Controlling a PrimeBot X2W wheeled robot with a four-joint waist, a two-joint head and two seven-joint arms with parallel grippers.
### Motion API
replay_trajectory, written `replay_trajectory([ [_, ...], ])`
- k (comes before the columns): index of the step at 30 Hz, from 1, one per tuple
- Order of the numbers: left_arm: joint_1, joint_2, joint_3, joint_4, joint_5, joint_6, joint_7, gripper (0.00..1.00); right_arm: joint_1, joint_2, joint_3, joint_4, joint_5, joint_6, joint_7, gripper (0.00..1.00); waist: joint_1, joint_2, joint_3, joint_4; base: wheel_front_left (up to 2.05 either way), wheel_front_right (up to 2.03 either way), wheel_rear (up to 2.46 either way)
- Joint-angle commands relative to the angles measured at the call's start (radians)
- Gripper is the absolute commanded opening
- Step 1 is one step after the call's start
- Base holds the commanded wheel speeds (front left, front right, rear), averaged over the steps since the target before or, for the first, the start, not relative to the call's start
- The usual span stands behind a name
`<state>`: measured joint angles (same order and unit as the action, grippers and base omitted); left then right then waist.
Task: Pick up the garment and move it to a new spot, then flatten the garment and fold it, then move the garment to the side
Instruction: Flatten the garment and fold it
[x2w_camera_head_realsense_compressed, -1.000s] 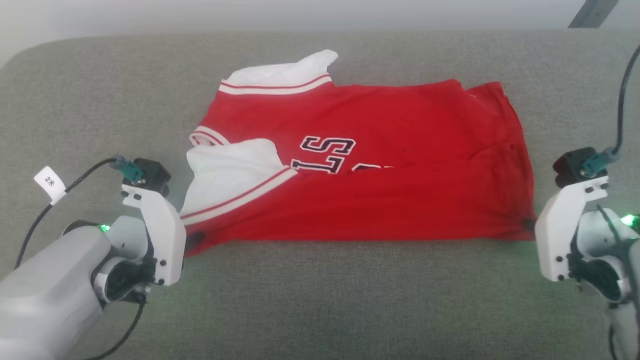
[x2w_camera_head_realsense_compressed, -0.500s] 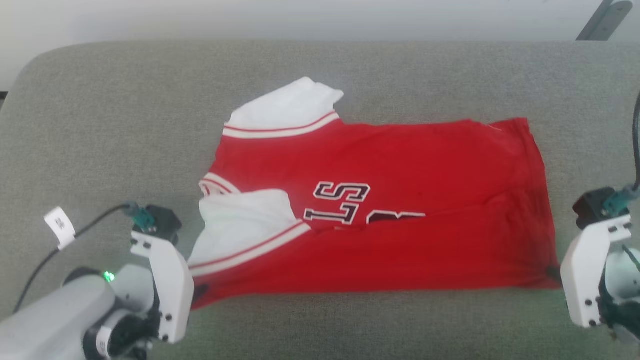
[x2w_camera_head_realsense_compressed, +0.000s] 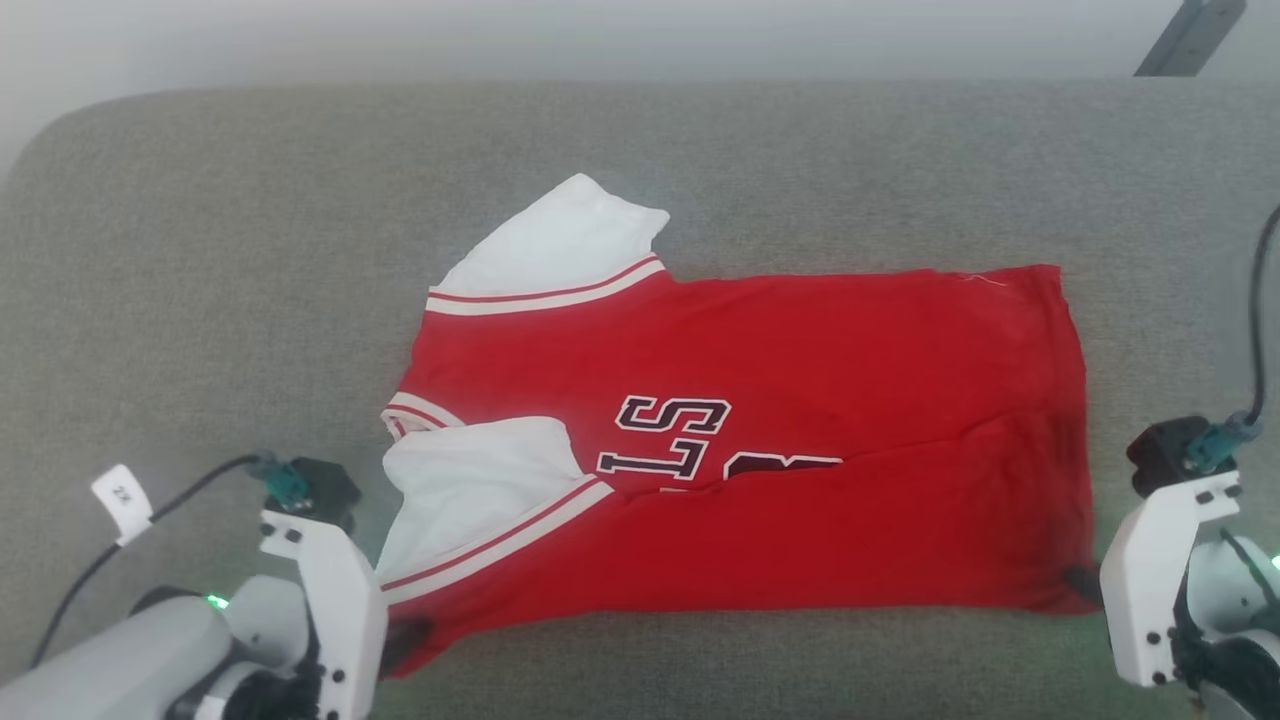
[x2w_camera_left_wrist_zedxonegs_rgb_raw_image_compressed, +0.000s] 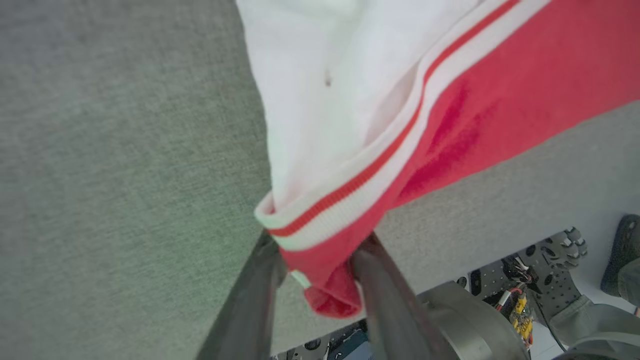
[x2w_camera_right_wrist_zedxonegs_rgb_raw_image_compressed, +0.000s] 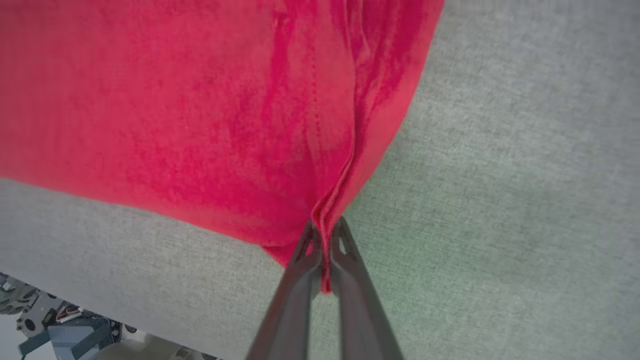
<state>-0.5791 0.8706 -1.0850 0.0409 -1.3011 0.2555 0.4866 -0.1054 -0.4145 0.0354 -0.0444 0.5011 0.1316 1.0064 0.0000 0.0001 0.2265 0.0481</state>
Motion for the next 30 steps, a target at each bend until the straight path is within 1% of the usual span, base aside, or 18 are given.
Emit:
replay_trajectory([
  [1,-0.012,0.018,0.010,-0.010,0.002,0.007,0.004,1.00,-0.015,0.009,-0.009,-0.004,0.004,-0.002,-0.019,1.00,0.0000,-0.0001,-0.006,-0.007,0.00,0.00,0.00],
  [4,-0.043,0.057,0.028,-0.058,0.012,0.022,0.016,1.00,-0.028,0.004,-0.006,-0.026,-0.004,-0.002,-0.049,1.00,0.0000,-0.0001,-0.012,-0.021,0.00,0.00,0.00],
  [9,-0.121,0.133,0.062,-0.156,0.047,0.050,0.057,1.00,-0.059,0.022,-0.028,-0.086,-0.020,-0.002,-0.136,1.00,0.0000,-0.0001,-0.011,-0.054,0.00,0.00,0.00],
  [11,-0.162,0.152,0.081,-0.174,0.057,0.055,0.068,1.00,-0.075,0.032,-0.032,-0.111,-0.038,-0.002,-0.187,1.00,0.0000,-0.0001,-0.005,-0.072,0.00,0.00,0.00],
  [13,-0.207,0.157,0.098,-0.171,0.073,0.044,0.079,1.00,-0.100,0.051,-0.033,-0.132,-0.054,-0.002,-0.253,1.00,0.0000,-0.0001,0.003,-0.092,0.00,0.00,0.00],
  [17,-0.292,0.142,0.126,-0.098,0.100,0.002,0.089,1.00,-0.151,0.087,-0.008,-0.156,-0.082,-0.001,-0.404,1.00,0.0000,-0.0001,0.029,-0.148,0.00,0.00,0.00],
  [20,-0.356,0.120,0.139,-0.015,0.110,-0.044,0.094,1.00,-0.190,0.117,0.014,-0.151,-0.128,-0.001,-0.545,1.00,0.0000,-0.0001,0.055,-0.196,0.00,0.00,0.00],
  [21,-0.356,0.120,0.139,-0.015,0.110,-0.044,0.094,1.00,-0.190,0.117,0.014,-0.151,-0.128,-0.001,-0.545,1.00,0.0000,-0.0001,0.055,-0.196,0.00,0.00,0.00],
  [23,-0.396,0.111,0.147,0.046,0.128,-0.082,0.086,1.00,-0.217,0.142,0.023,-0.136,-0.163,-0.001,-0.642,1.00,0.0000,-0.0001,0.077,-0.230,0.00,0.00,0.00],
  [24,-0.435,0.101,0.155,0.113,0.148,-0.121,0.069,1.00,-0.242,0.169,0.039,-0.121,-0.193,-0.001,-0.733,1.00,0.0000,-0.0001,0.100,-0.263,0.00,0.00,0.00],
  [25,-0.453,0.093,0.156,0.145,0.162,-0.146,0.061,1.00,-0.250,0.188,0.039,-0.110,-0.206,-0.001,-0.772,1.00,0.0000,-0.0001,0.111,-0.277,0.00,0.00,0.00],
  [27,-0.486,0.077,0.164,0.211,0.168,-0.171,0.051,1.00,-0.258,0.214,0.044,-0.089,-0.228,-0.001,-0.834,1.00,0.0000,-0.0001,0.131,-0.303,0.00,0.00,0.00],
  [30,-0.534,0.054,0.164,0.294,0.167,-0.211,0.067,1.00,-0.261,0.249,0.052,-0.056,-0.245,-0.001,-0.891,1.00,0.0000,-0.0001,0.159,-0.331,0.00,0.00,0.00],
])
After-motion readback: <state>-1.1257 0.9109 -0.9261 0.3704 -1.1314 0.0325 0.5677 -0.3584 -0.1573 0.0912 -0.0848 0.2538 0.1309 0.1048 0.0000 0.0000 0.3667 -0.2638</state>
